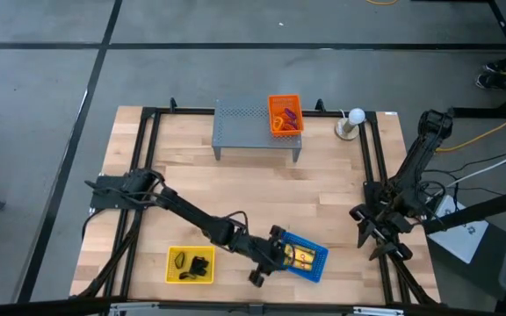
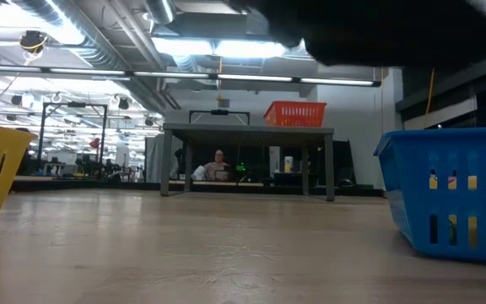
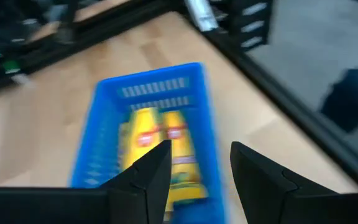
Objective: Pick & Place Office Desk Supplies
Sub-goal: Put the blue basket onto the shelf
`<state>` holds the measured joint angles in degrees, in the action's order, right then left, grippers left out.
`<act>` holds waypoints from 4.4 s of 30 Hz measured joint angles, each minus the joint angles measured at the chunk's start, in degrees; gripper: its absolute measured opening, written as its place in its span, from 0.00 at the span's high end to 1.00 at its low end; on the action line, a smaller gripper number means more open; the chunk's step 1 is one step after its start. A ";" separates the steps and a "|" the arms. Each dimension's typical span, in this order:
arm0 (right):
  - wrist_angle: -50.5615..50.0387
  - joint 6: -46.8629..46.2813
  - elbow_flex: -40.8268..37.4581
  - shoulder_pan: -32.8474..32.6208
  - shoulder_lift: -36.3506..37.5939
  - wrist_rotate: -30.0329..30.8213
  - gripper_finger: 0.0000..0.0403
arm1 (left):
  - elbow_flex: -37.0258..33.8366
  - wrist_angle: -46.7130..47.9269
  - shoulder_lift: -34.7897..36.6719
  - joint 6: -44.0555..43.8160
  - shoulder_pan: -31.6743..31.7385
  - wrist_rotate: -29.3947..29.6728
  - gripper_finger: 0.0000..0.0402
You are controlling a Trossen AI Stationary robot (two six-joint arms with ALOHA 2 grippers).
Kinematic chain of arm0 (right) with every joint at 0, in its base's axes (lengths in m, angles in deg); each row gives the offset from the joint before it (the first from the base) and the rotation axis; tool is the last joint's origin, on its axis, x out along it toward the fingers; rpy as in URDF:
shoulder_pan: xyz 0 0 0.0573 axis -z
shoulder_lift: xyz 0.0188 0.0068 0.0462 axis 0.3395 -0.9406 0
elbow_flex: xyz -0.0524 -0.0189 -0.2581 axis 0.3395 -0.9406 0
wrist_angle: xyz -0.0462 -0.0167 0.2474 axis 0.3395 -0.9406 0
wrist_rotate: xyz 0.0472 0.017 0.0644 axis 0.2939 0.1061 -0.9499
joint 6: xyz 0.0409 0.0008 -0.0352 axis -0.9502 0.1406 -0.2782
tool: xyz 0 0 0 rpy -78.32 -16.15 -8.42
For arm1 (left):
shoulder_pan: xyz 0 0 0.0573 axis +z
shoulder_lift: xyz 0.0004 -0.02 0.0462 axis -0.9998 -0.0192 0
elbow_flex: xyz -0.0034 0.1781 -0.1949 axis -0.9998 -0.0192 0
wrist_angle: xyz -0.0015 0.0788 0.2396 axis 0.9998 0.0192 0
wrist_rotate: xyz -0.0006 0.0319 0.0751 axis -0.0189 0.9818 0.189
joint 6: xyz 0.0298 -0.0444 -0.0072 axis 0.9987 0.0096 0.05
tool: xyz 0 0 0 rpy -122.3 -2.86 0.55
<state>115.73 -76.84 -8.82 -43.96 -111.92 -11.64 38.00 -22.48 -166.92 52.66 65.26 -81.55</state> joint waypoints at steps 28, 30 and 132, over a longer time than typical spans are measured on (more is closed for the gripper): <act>-0.27 -1.64 0.07 0.00 -0.04 0.15 0.51 | 1.55 2.89 -1.60 -2.91 1.66 3.89 0.60; -0.26 -1.64 0.09 0.00 -0.04 0.15 0.51 | 1.55 2.85 -1.60 -3.96 1.64 4.59 0.60; -0.68 -2.09 0.09 0.00 -0.07 0.15 0.51 | 12.14 20.74 -6.68 1.60 2.42 -7.17 0.92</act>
<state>115.05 -78.93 -8.73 -43.96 -111.99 -11.48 50.14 -1.74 -173.60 54.27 67.68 -88.72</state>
